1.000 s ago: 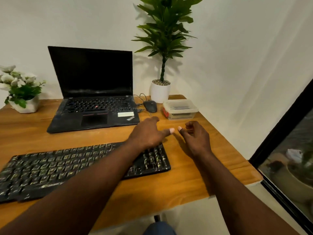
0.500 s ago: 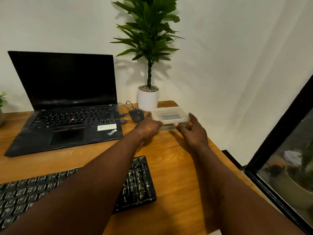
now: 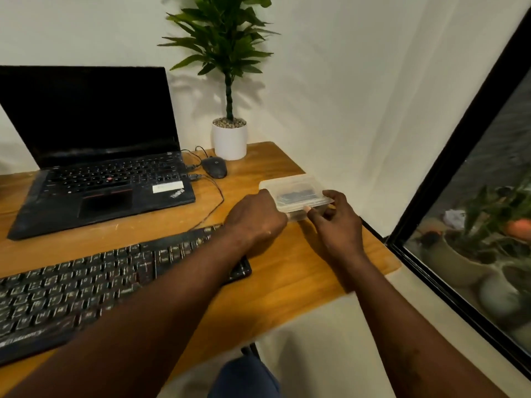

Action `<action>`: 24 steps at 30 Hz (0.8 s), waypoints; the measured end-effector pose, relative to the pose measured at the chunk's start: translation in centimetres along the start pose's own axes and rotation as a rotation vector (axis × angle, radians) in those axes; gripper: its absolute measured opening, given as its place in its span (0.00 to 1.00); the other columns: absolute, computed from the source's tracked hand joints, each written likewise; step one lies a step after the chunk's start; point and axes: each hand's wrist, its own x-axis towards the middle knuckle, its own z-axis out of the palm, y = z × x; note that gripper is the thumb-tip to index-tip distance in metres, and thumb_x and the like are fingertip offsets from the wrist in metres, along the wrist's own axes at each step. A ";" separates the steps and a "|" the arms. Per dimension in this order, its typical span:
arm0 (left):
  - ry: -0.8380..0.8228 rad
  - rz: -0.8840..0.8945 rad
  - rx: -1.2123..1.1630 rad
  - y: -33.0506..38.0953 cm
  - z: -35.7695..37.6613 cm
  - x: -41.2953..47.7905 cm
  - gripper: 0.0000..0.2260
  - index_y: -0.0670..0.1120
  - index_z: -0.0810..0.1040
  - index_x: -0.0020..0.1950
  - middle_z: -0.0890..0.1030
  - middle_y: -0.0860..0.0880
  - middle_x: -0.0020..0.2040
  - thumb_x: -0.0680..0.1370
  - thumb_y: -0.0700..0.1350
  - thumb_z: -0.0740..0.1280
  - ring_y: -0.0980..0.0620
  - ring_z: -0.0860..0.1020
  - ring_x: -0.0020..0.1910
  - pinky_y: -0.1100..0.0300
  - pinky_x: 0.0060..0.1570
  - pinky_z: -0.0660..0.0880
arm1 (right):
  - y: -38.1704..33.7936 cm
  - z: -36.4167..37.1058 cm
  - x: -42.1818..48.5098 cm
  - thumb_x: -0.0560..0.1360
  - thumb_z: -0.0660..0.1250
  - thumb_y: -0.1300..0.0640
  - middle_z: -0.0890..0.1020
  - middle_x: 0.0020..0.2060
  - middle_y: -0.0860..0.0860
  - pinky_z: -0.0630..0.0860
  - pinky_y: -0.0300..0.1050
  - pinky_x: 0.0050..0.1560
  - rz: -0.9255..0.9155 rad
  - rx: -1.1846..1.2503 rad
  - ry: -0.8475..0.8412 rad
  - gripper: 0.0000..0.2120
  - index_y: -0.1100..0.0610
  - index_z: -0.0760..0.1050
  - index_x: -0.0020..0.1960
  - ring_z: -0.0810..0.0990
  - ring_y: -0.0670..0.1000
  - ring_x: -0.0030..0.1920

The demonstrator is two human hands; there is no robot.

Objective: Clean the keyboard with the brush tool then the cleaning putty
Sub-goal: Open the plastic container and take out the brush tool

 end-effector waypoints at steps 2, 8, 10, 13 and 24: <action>0.062 0.003 0.075 1.6 1.3 -2.9 0.27 0.46 0.74 0.70 0.82 0.46 0.62 0.77 0.61 0.69 0.44 0.80 0.57 0.54 0.47 0.78 | -0.1 -1.4 -1.5 0.76 0.74 0.44 0.81 0.63 0.46 0.80 0.46 0.58 0.036 0.011 0.005 0.24 0.46 0.71 0.69 0.81 0.48 0.59; 0.254 0.026 0.081 3.4 5.2 -10.0 0.32 0.42 0.65 0.76 0.82 0.42 0.59 0.78 0.59 0.65 0.41 0.81 0.56 0.52 0.44 0.75 | -0.9 -3.5 -5.3 0.75 0.73 0.38 0.84 0.54 0.44 0.74 0.33 0.46 0.130 0.061 0.090 0.20 0.46 0.74 0.61 0.83 0.45 0.53; 0.290 0.047 0.041 2.7 6.0 -11.2 0.35 0.43 0.61 0.80 0.82 0.43 0.60 0.78 0.58 0.66 0.43 0.80 0.57 0.51 0.48 0.78 | -1.0 -3.4 -6.5 0.72 0.72 0.34 0.83 0.55 0.45 0.78 0.40 0.50 0.113 0.040 0.117 0.23 0.44 0.73 0.60 0.83 0.47 0.54; 0.341 0.067 -0.032 1.3 6.8 -12.1 0.36 0.45 0.57 0.82 0.77 0.46 0.68 0.79 0.55 0.67 0.46 0.74 0.65 0.52 0.58 0.77 | -1.1 -3.3 -8.0 0.69 0.68 0.28 0.79 0.59 0.46 0.80 0.46 0.54 0.092 0.000 0.137 0.29 0.43 0.69 0.62 0.81 0.50 0.57; 0.306 0.057 -0.154 -0.3 6.5 -10.7 0.50 0.48 0.49 0.84 0.59 0.46 0.77 0.73 0.54 0.78 0.43 0.75 0.67 0.53 0.62 0.76 | -1.3 -3.8 -7.5 0.73 0.73 0.40 0.77 0.60 0.46 0.76 0.46 0.57 0.139 -0.018 0.065 0.28 0.50 0.70 0.69 0.77 0.50 0.59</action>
